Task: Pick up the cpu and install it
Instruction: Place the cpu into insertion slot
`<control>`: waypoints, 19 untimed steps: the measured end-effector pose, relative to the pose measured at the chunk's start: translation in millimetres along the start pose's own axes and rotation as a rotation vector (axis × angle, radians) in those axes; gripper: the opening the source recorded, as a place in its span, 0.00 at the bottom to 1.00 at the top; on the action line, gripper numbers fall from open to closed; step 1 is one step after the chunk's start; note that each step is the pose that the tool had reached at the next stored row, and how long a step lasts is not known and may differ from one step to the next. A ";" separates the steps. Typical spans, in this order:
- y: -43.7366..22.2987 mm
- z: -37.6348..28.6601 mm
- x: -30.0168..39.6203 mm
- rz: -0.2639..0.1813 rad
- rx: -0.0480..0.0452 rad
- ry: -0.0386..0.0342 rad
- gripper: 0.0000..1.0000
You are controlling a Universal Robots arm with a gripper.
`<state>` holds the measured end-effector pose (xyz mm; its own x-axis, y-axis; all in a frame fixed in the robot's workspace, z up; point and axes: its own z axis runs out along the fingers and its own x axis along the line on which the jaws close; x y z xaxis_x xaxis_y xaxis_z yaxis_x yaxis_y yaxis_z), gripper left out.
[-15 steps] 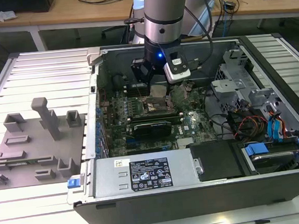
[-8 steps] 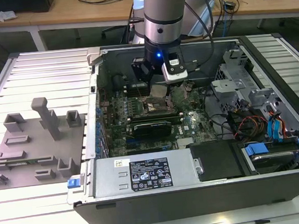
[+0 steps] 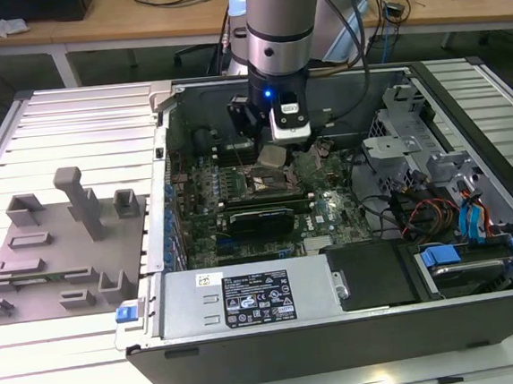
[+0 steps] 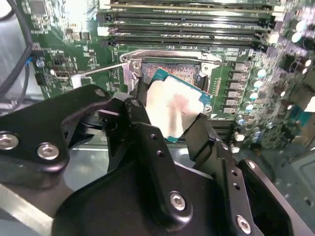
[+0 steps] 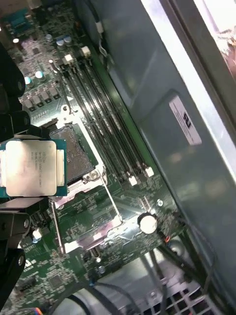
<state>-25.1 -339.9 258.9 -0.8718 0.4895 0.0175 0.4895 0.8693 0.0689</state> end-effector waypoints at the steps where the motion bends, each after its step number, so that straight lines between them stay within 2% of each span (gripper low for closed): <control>1: 0.0 0.1 0.0 0.019 -0.0004 -0.0013 0.55; 13: 0.0 0.8 0.0 0.234 -0.0043 -0.0162 0.55; 19: 0.0 1.3 0.0 0.364 -0.0065 -0.0251 0.55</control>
<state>-25.1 -339.9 257.6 -0.6396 0.7685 0.0176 0.7676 0.6372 0.0691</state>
